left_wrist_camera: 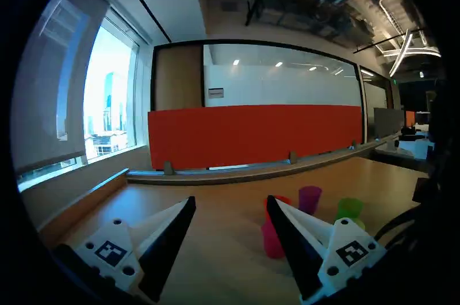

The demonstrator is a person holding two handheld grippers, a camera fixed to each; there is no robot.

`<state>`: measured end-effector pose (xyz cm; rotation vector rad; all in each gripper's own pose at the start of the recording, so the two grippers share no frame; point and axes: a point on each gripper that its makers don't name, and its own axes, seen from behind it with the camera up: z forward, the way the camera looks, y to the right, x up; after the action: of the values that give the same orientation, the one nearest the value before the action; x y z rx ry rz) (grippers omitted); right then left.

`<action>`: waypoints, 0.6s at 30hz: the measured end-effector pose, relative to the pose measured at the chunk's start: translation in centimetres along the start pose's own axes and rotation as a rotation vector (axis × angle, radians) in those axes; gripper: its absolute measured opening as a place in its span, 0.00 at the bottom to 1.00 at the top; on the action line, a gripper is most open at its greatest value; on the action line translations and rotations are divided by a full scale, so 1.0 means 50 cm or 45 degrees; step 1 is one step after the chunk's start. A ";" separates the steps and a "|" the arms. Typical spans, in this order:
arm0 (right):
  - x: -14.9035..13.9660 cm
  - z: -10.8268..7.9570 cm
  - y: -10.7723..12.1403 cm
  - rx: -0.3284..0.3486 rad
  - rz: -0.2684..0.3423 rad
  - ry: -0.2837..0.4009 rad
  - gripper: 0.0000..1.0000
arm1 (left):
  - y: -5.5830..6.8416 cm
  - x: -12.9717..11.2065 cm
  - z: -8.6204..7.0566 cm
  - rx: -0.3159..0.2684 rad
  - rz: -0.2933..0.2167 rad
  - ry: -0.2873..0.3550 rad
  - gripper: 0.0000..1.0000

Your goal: Pour water

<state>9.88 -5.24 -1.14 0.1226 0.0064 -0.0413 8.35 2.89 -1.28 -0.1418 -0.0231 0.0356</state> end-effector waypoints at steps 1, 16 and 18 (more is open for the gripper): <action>0.002 -0.003 0.008 -0.025 -0.003 0.008 0.99 | -0.002 0.001 0.000 0.008 -0.013 0.008 0.92; 0.019 -0.016 0.049 -0.159 0.098 0.057 0.99 | -0.005 0.008 -0.006 0.041 -0.033 0.061 0.92; 0.018 -0.017 0.053 -0.164 0.111 0.057 0.99 | -0.003 0.005 -0.005 0.046 -0.022 0.065 0.91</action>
<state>10.87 -2.56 -1.68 -0.0049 0.0483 0.0491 8.61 2.69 -1.50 -0.1065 0.0274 0.0154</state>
